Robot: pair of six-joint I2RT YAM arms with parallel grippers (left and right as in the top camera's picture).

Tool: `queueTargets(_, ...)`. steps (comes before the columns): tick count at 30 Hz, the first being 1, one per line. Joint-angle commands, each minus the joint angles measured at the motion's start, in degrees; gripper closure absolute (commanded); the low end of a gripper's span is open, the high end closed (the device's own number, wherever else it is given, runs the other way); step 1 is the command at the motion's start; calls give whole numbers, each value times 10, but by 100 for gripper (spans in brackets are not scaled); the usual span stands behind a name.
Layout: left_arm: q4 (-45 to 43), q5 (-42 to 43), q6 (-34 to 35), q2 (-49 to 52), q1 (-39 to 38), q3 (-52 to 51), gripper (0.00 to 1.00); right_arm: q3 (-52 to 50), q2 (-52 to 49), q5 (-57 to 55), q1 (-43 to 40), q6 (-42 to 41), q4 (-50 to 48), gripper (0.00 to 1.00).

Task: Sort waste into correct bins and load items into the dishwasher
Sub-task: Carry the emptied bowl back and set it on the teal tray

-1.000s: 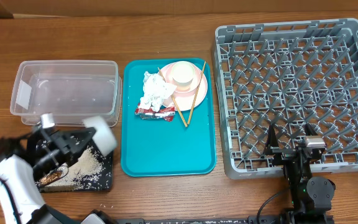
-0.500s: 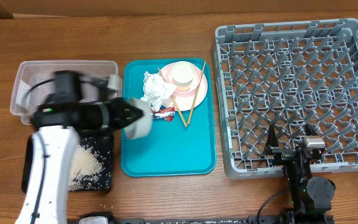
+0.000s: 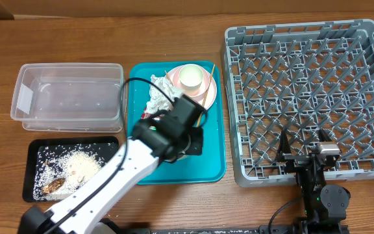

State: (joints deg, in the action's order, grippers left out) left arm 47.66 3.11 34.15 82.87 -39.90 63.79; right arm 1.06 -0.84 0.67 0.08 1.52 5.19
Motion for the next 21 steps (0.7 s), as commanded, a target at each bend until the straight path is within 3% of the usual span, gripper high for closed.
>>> queueTargets(1,-8,-66,23,39,-31,9,96,-6,6,1,-1,0,-4,0)
queueTargets(9,-5,-66,23,87,-30,9,96,-6,6,1,-1,0,-4,0)
queueTargets(12,-4,-65,22,87,-29,9,69,-6,6,1,-1,0,-4,0)
queueTargets(14,-3,-65,20,87,-29,9,64,-6,6,1,-1,0,-4,0)
queueTargets(21,49,-111,6,79,6,62,66,-6,6,1,-1,0,-4,0)
